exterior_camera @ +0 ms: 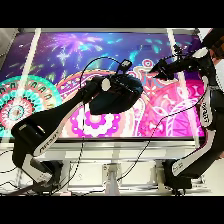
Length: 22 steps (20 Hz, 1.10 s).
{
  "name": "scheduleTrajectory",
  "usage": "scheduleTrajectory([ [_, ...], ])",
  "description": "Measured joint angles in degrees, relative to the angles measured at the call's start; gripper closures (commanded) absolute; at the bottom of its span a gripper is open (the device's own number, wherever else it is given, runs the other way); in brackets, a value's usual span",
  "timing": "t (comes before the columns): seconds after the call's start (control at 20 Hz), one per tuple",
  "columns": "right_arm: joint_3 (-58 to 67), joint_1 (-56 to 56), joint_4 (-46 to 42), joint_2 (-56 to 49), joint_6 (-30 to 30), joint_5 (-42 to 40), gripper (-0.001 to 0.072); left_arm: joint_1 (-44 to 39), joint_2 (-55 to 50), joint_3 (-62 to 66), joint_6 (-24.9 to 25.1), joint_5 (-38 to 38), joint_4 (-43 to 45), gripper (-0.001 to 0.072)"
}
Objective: Fold the clothes and pants, and hang the long-sleeved shirts on hangers.
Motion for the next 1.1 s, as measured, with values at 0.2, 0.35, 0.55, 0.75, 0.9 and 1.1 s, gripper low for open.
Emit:
scheduleTrajectory([
  [0.2,0.0,1.8,0.7,-0.2,-3.8,0.0,0.0094,-0.9,0.9,0.0,0.6,-10.4,0.7,0.0681],
  [0.35,0.0,4.2,-2.8,-0.8,-6.2,-0.7,0.0093,-0.9,1.7,-0.1,1.2,-16.3,1.7,0.0681],
  [0.55,0.0,5.9,-8.9,-3.8,-7.8,-0.1,0.0092,-0.1,5.0,-0.1,0.0,-21.7,8.1,0.0681],
  [0.75,0.0,6.3,-6.6,-8.3,-10.7,1.8,0.009,1.7,9.7,-0.1,-3.0,-24.9,15.8,0.068],
  [0.9,0.0,6.4,-1.2,-10.8,-13.3,1.4,0.009,3.1,12.4,-0.1,-4.6,-25.7,18.2,0.068],
  [1.1,1.9,5.8,0.8,-12.0,-14.7,1.6,0.0088,4.3,14.2,-0.1,-5.7,-26.2,19.6,0.068],
])
